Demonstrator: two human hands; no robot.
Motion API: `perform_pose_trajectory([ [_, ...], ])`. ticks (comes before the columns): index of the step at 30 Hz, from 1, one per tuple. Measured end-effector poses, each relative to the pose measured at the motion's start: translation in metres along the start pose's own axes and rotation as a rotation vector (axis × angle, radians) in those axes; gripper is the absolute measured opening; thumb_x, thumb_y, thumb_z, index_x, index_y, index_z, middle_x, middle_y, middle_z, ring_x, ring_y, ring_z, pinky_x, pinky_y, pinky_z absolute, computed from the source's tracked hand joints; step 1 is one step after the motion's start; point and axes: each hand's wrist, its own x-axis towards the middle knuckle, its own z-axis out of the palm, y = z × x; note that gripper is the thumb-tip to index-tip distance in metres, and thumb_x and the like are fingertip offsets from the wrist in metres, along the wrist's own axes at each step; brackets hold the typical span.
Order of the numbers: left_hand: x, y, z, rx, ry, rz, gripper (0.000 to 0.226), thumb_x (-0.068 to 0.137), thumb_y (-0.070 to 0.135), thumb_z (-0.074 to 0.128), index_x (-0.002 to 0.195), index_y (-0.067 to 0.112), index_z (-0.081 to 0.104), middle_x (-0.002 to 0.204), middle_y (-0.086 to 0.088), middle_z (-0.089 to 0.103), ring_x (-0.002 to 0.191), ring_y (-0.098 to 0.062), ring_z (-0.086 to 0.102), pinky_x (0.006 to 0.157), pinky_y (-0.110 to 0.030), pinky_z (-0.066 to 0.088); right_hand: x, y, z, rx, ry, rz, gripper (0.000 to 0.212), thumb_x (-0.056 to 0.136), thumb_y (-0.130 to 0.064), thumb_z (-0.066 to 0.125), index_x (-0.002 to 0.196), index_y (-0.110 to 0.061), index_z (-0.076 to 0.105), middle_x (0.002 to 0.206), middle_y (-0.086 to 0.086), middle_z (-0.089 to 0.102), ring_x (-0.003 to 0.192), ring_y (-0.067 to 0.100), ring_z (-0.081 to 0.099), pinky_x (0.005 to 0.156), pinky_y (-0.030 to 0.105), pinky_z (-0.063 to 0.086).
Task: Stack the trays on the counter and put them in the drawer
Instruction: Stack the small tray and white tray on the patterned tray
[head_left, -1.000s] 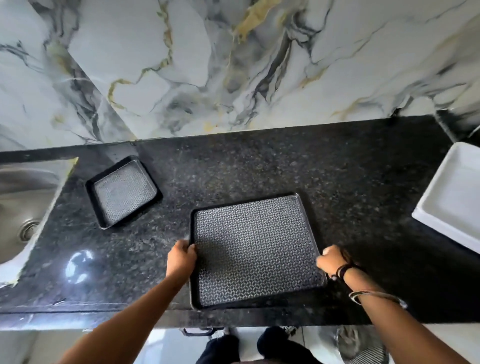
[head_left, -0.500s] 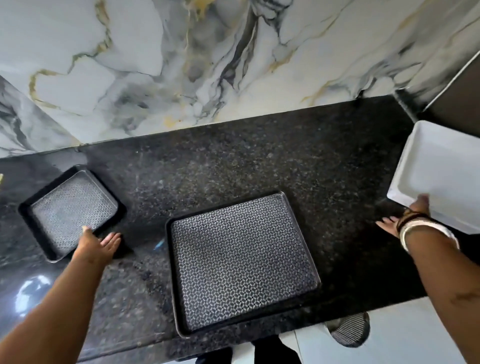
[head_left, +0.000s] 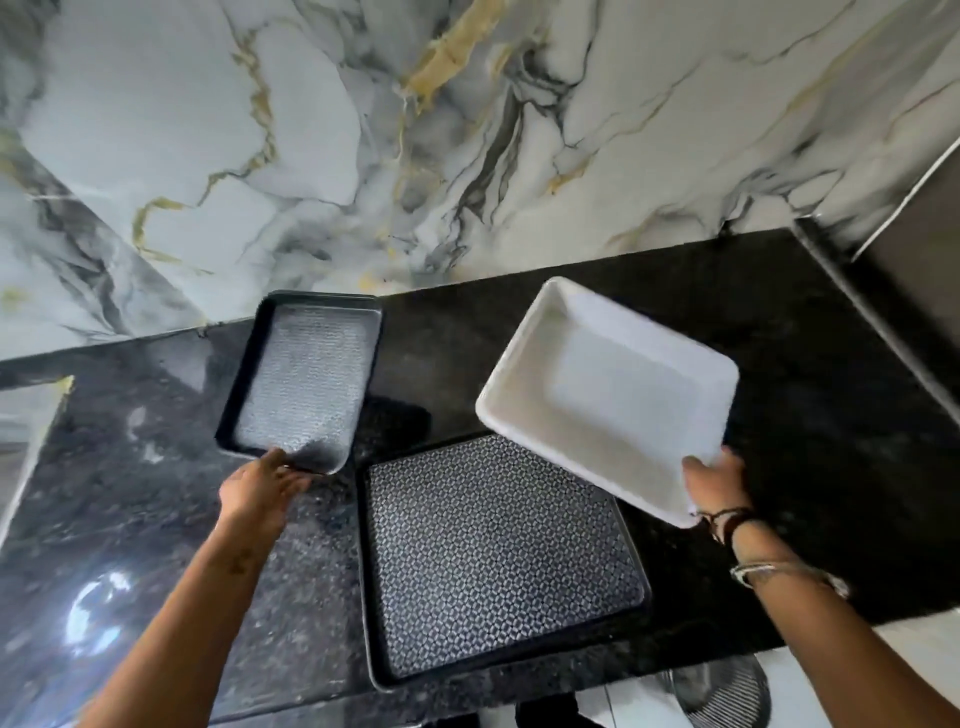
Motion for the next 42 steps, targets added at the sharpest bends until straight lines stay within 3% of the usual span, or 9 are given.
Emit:
perform_pose_trajectory([
  [10,-0.067,-0.05,0.021,0.757,-0.361,0.195,0.026,0.081,-0.019,0.057,0.069,0.003,0.055,0.035,0.001,0.055,0.026,-0.012,0.051,0.029,-0.022,0.044,-0.081,0.045,0.038,-0.591,-0.465,-0.301,0.026,0.082,-0.009,0.056,0.107,-0.004,0.057,0.104,0.024,0.068,0.098,0.036,0.064,0.08,0.035,0.049],
  [15,-0.077,-0.086,0.045,1.156,-0.198,0.351,0.035,0.073,0.005,0.063,0.051,0.015,0.038,0.051,-0.006,0.056,0.055,-0.027,0.057,0.053,-0.028,0.039,-0.067,0.054,0.032,-0.573,-0.503,-0.377,0.021,0.09,-0.023,0.057,0.1,-0.005,0.055,0.105,0.023,0.068,0.104,0.031,0.064,0.088,0.036,0.045],
  [19,-0.095,-0.092,0.061,1.305,-0.103,0.302,0.003,0.07,0.008,0.054,0.069,0.007,0.052,0.095,-0.024,0.07,0.093,-0.041,0.066,0.068,-0.035,0.049,-0.063,0.067,0.037,-0.502,-0.451,-0.415,0.025,0.094,-0.035,0.052,0.08,-0.015,0.046,0.08,0.016,0.065,0.084,0.027,0.064,0.077,0.038,0.045],
  [21,-0.101,-0.099,0.068,1.351,-0.036,0.301,0.02,0.075,0.006,0.05,0.092,0.0,0.06,0.106,-0.023,0.068,0.101,-0.042,0.064,0.075,-0.041,0.052,-0.066,0.07,0.039,-0.524,-0.416,-0.42,0.03,0.093,-0.04,0.05,0.076,-0.016,0.043,0.075,0.017,0.063,0.081,0.034,0.065,0.073,0.04,0.047],
  [24,-0.111,-0.105,0.072,1.395,0.031,0.386,0.022,0.08,0.002,0.046,0.096,0.002,0.06,0.106,-0.021,0.068,0.099,-0.041,0.065,0.068,-0.039,0.045,-0.083,0.069,0.038,-0.482,-0.243,-0.449,0.03,0.09,-0.035,0.056,0.1,-0.007,0.06,0.094,0.022,0.07,0.091,0.038,0.066,0.078,0.041,0.05],
  [29,-0.124,-0.12,0.021,1.218,0.213,1.117,0.014,0.088,0.024,0.051,0.093,0.018,0.063,0.1,-0.004,0.069,0.083,-0.03,0.069,0.057,-0.037,0.052,-0.171,0.103,0.002,-0.198,0.12,-0.829,0.023,0.092,-0.027,0.046,0.098,-0.012,0.063,0.086,0.004,0.059,0.079,0.021,0.057,0.071,0.03,0.044],
  [34,-0.106,-0.182,-0.086,1.484,0.012,0.942,0.091,0.083,0.075,0.036,0.148,0.011,0.032,0.161,-0.016,0.023,0.15,-0.029,0.018,0.122,-0.043,0.013,-0.308,0.219,0.048,-0.564,-0.572,-0.909,0.047,0.09,-0.049,0.046,0.12,-0.016,0.059,0.119,0.004,0.063,0.114,0.026,0.059,0.095,0.036,0.05],
  [37,-0.09,-0.219,-0.12,1.674,-0.134,0.851,0.107,0.077,0.084,0.009,0.154,0.011,0.019,0.165,-0.013,0.01,0.153,-0.027,0.008,0.124,-0.051,0.009,-0.335,0.258,0.129,-0.87,-1.031,-0.687,0.092,0.085,-0.073,0.03,0.151,-0.011,0.014,0.162,0.008,0.012,0.15,0.021,0.01,0.121,0.03,0.007],
  [42,-0.071,-0.233,-0.123,1.615,-0.033,0.92,0.108,0.075,0.088,0.006,0.153,0.015,0.023,0.164,-0.009,0.017,0.152,-0.025,0.015,0.123,-0.048,0.015,-0.317,0.278,0.249,-0.993,-0.982,-0.496,0.093,0.086,-0.072,0.031,0.15,-0.007,0.014,0.162,0.012,0.012,0.15,0.024,0.009,0.124,0.036,0.006],
])
